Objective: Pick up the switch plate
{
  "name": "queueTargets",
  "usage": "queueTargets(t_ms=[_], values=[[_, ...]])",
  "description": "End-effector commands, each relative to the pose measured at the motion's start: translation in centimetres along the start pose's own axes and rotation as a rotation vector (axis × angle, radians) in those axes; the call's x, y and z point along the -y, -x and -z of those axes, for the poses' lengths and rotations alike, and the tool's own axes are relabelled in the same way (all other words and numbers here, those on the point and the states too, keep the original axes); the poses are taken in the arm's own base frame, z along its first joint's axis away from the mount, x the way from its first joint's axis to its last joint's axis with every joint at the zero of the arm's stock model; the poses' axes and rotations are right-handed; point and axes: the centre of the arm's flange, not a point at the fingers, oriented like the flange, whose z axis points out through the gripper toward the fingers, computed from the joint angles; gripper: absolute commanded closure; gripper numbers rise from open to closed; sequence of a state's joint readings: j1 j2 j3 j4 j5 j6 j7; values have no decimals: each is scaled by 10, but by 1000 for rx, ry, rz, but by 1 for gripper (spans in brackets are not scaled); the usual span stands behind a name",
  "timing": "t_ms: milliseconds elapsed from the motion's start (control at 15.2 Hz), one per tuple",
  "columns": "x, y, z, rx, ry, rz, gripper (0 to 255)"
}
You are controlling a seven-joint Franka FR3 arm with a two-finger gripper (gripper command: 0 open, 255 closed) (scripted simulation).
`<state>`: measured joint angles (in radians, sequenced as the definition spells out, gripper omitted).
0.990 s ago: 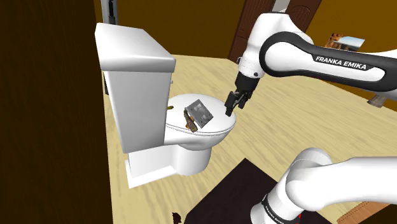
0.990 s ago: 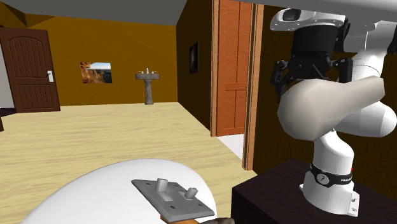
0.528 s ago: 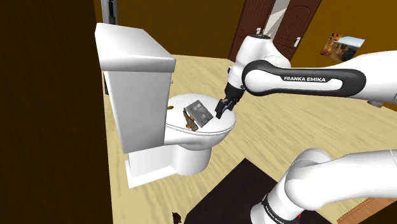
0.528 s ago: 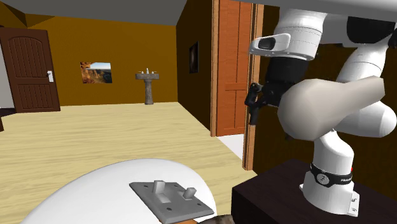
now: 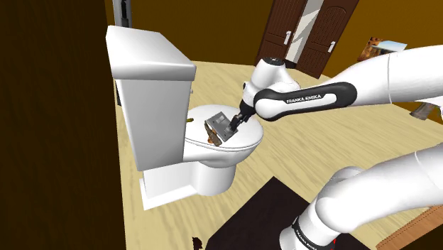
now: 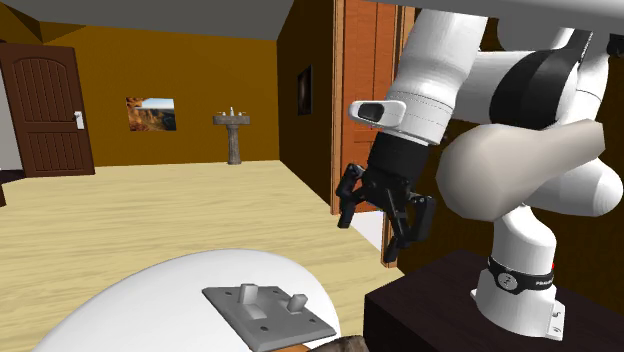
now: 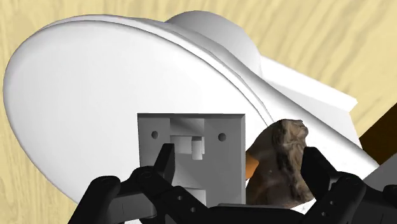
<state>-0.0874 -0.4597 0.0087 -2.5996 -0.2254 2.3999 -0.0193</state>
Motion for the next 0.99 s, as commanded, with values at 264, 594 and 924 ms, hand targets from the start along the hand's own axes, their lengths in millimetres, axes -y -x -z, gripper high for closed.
queueTargets(t_ms=[264, 594, 924], values=[[-24, -35, -58, -91, 54, 33, 0], [-26, -40, -85, -110, 66, 40, 0], [-21, -34, -108, -110, 66, 40, 0]])
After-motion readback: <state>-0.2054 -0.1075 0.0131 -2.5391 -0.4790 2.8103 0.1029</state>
